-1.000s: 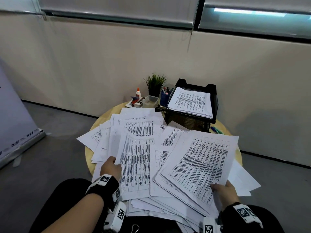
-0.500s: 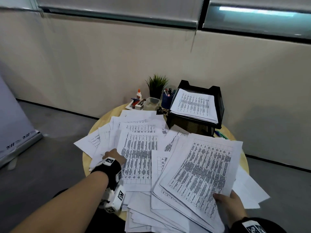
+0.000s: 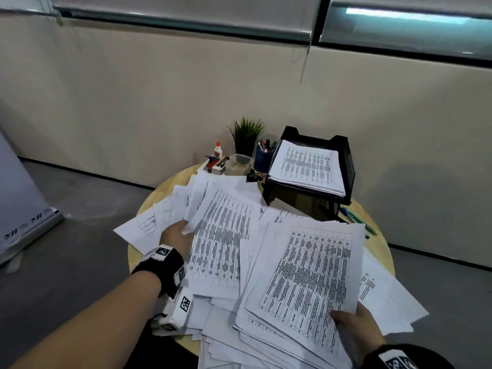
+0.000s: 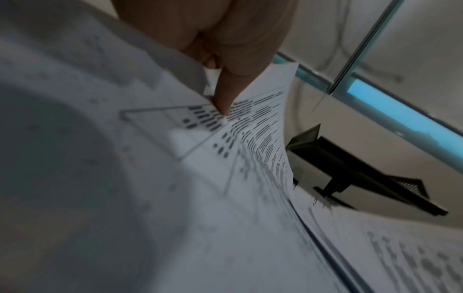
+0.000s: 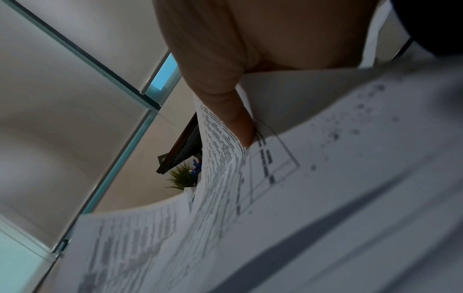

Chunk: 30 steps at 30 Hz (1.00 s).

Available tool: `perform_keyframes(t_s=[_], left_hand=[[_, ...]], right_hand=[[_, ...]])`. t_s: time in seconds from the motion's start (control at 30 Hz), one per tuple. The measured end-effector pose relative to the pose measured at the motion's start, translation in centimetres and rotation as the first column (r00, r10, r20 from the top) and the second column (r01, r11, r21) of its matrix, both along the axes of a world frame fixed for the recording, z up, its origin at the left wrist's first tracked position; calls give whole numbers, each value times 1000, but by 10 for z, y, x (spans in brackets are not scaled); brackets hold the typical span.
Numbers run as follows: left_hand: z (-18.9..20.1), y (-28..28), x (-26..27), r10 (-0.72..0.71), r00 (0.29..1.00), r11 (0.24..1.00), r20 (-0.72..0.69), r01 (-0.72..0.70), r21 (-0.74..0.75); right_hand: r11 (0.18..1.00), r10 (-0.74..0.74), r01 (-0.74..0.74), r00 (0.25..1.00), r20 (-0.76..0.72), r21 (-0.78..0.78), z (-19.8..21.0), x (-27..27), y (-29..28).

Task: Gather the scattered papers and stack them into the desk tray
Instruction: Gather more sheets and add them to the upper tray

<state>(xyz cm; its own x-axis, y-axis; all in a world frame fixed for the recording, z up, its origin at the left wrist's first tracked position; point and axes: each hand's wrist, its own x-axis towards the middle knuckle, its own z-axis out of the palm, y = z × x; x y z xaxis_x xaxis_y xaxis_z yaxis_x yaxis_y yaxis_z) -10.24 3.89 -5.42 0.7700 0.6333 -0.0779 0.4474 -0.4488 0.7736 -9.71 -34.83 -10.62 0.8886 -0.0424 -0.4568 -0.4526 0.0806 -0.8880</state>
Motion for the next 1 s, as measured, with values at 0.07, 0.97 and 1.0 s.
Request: perform_keyframes(t_s=[0.07,0.97,1.0], left_hand=[[16,5,1,33,995,999,94,-32,-8],[116,-87,-46,6,794,662,608,453,-598],[100,-90,-49,-22,828,664,560,431,-610]], right_hand=[[1000,-5,5,1000,-20,7,-1,-2,0],[991,127,-127,992,-11,-48,22,-28,4],[991,114,-114,993,-2,-72,23,-29,4]])
